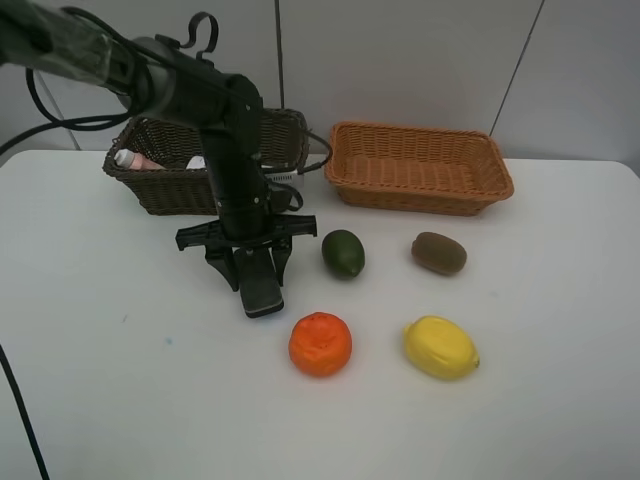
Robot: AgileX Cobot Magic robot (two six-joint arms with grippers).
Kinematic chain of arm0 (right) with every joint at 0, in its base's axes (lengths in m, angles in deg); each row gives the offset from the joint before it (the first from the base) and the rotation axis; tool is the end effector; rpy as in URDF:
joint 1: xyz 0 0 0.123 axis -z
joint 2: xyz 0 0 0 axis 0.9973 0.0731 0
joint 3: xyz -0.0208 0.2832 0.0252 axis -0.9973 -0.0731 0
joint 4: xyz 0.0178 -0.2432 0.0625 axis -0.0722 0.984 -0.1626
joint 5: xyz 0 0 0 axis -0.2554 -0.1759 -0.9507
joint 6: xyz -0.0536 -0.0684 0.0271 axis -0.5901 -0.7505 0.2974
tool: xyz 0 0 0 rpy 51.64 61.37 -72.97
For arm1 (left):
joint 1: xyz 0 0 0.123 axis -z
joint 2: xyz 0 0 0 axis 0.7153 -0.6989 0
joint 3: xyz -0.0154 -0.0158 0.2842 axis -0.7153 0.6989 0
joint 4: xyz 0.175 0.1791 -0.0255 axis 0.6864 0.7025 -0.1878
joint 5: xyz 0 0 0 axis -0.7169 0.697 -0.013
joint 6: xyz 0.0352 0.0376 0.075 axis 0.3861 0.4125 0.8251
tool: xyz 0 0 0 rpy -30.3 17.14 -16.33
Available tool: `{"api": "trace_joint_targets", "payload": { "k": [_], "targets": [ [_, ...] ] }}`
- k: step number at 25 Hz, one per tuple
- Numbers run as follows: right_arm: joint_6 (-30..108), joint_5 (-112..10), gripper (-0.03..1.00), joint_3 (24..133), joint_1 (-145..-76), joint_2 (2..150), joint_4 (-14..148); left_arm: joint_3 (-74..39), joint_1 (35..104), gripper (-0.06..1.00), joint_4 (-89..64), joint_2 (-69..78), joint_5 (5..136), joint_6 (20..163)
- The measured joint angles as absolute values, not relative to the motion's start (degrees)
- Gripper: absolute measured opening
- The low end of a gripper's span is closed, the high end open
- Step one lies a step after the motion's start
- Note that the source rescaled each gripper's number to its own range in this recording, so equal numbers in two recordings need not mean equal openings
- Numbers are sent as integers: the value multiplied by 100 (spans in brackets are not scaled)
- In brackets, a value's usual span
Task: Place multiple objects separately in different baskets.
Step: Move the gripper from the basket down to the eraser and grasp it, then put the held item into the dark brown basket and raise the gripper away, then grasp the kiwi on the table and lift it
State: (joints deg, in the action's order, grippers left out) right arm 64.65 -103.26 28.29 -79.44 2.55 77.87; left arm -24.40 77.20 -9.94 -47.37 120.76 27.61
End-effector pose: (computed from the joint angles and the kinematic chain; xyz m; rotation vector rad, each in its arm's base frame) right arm -0.0090 -0.0038 0.2827 0.1714 2.0221 -0.1066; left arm 0.3493 -0.2305 0.1206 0.1129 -3.0812 0.2294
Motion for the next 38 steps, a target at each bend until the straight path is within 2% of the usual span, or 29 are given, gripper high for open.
{"api": "trace_joint_targets", "payload": {
  "k": [7,11,17,20,23,27,33,38],
  "targets": [
    [6465,-10326,99,2829,-7944,255,7787,-3544,7550,63,-1058,-3981,11554,3594],
    [6465,-10326,99,2829,-7944,255,7787,-4059,7094,63,-780,-4083,11020,3928],
    [6465,-10326,99,2829,-7944,255,7787,-4122,6367,63,76,-4378,10435,3886],
    [6465,-10326,99,2829,-7944,255,7787,-4122,6155,83,218,-4596,10395,3862],
    [6465,-10326,99,2829,-7944,255,7787,-4137,6131,92,125,-4655,10404,3861],
    [6465,-10326,99,2829,-7944,255,7787,-4589,6131,94,-19,-4655,10977,3881],
    [6465,-10326,99,2829,-7944,255,7787,-5609,6126,94,10,-4644,13151,4204],
    [6465,-10326,99,2829,-7944,255,7787,-5285,6026,94,260,-4403,13505,4469]
  ]
}}
